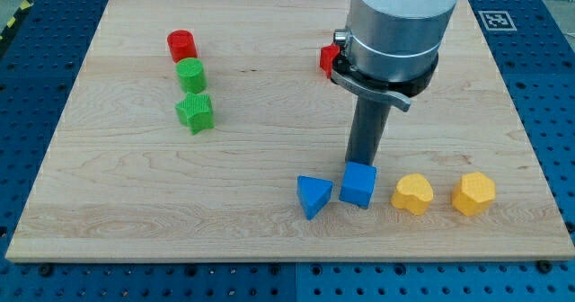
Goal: Push the red star above the red circle
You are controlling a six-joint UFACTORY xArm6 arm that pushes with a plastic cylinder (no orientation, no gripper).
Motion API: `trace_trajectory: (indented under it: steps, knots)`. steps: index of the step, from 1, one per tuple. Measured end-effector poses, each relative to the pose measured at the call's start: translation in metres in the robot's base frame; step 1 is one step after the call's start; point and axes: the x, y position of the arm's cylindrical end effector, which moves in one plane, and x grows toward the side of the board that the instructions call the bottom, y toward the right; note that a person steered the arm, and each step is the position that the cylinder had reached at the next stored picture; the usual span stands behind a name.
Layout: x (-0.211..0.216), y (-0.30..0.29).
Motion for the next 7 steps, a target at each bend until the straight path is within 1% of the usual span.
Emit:
trace_trajectory:
  steps: [2,3,5,6,7]
  knots:
    - [0.025,-0.003]
    - [0.02,-0.003]
    - [-0.019,-0.003]
    - [-0.061,0.023]
    - [-0.114,0.039]
